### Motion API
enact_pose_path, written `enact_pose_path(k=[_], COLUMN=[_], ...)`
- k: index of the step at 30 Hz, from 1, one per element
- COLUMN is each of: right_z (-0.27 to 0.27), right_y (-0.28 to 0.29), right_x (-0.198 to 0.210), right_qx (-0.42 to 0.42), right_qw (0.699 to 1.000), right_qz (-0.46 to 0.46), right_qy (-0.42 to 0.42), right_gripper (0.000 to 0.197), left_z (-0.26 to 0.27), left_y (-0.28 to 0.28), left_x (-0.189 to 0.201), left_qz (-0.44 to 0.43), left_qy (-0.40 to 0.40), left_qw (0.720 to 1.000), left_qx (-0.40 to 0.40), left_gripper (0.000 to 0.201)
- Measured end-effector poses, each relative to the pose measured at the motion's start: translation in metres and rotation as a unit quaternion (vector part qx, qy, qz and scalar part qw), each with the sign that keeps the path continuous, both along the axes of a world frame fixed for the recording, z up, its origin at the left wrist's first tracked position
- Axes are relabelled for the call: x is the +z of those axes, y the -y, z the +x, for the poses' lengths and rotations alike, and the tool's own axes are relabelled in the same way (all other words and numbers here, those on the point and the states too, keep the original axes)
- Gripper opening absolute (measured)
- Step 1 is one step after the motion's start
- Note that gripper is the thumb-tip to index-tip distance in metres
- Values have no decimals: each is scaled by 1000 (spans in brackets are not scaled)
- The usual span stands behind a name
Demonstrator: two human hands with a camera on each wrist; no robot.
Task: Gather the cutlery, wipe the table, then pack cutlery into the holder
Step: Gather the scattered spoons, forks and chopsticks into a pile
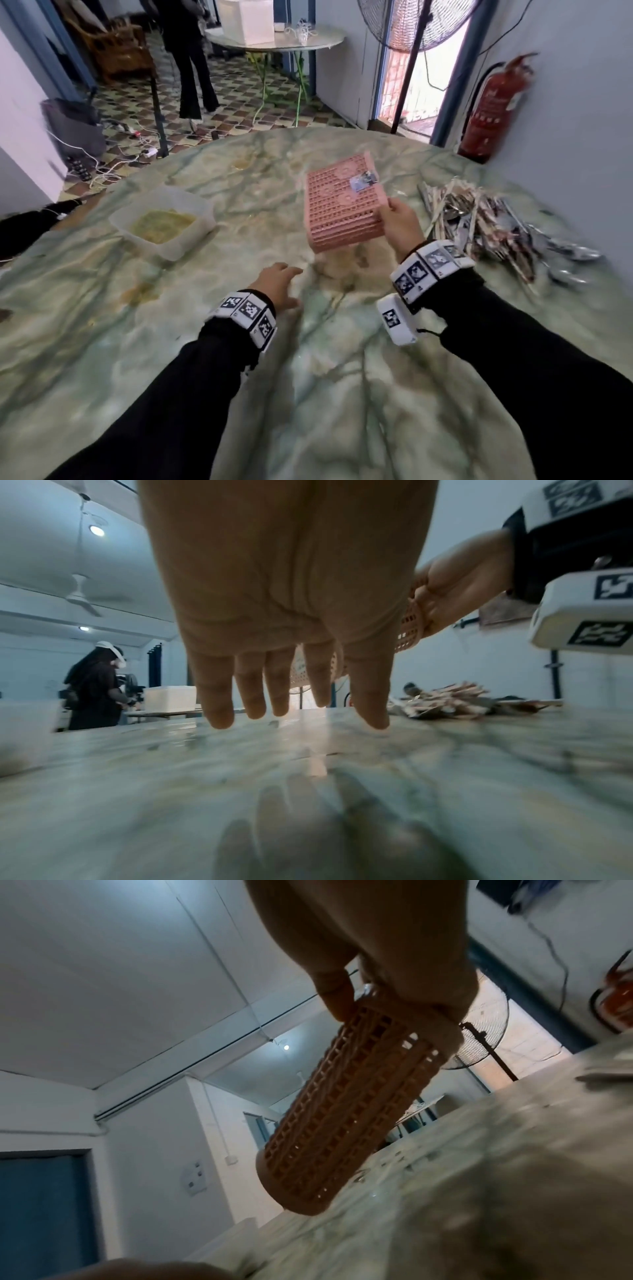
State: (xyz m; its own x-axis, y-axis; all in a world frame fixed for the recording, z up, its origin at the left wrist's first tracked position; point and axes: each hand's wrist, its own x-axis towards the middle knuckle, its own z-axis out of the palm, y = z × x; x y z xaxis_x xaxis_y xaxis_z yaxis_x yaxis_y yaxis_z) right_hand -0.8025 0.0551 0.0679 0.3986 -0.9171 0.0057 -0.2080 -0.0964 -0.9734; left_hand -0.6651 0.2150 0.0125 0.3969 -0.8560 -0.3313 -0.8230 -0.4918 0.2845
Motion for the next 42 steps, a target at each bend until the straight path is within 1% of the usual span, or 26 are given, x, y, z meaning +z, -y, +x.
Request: enact_pose_path(k=[2, 4, 8, 11, 15, 20, 24, 26, 31, 37, 42], right_z=[-35, -68, -123, -151, -175, -189, -197, -200, -206, -205, -207], right_y=[16, 32, 55, 58, 63, 65, 64, 64, 63, 63, 58], right_x=[0, -6, -29, -42, -51, -50, -53, -54, -50, -48, -42], right_qx=[-3, -11, -32, -37, -48, -57, -71, -58, -11, -16, -10], right_qw=[1000, 1000, 999, 998, 994, 990, 989, 991, 988, 986, 975], right_qz=[-7, 7, 30, 34, 5, -30, -23, -16, -43, -46, -77], right_qy=[0, 13, -14, -47, -103, -125, -124, -121, -150, -159, -207], right_gripper=[24, 24, 24, 27, 28, 28, 23, 22, 28, 37, 32], left_z=[-32, -63, -116, -145, -171, -185, -193, -193, -194, -194, -197], left_y=[12, 22, 36, 42, 45, 45, 41, 41, 41, 43, 42], left_x=[3, 3, -3, -9, -17, -21, -24, -26, -28, -27, -25], left_qz=[-11, -14, -6, 5, 24, 40, 47, 46, 49, 59, 48], left_qy=[-25, -46, -47, -57, -62, -56, -44, -38, -30, -24, -13], left_qw=[999, 998, 997, 996, 996, 997, 998, 998, 998, 998, 998], left_qx=[-24, -42, -63, -65, -55, -31, -23, -21, -25, -27, -28], left_gripper=[66, 66, 67, 73, 82, 85, 79, 76, 73, 76, 70])
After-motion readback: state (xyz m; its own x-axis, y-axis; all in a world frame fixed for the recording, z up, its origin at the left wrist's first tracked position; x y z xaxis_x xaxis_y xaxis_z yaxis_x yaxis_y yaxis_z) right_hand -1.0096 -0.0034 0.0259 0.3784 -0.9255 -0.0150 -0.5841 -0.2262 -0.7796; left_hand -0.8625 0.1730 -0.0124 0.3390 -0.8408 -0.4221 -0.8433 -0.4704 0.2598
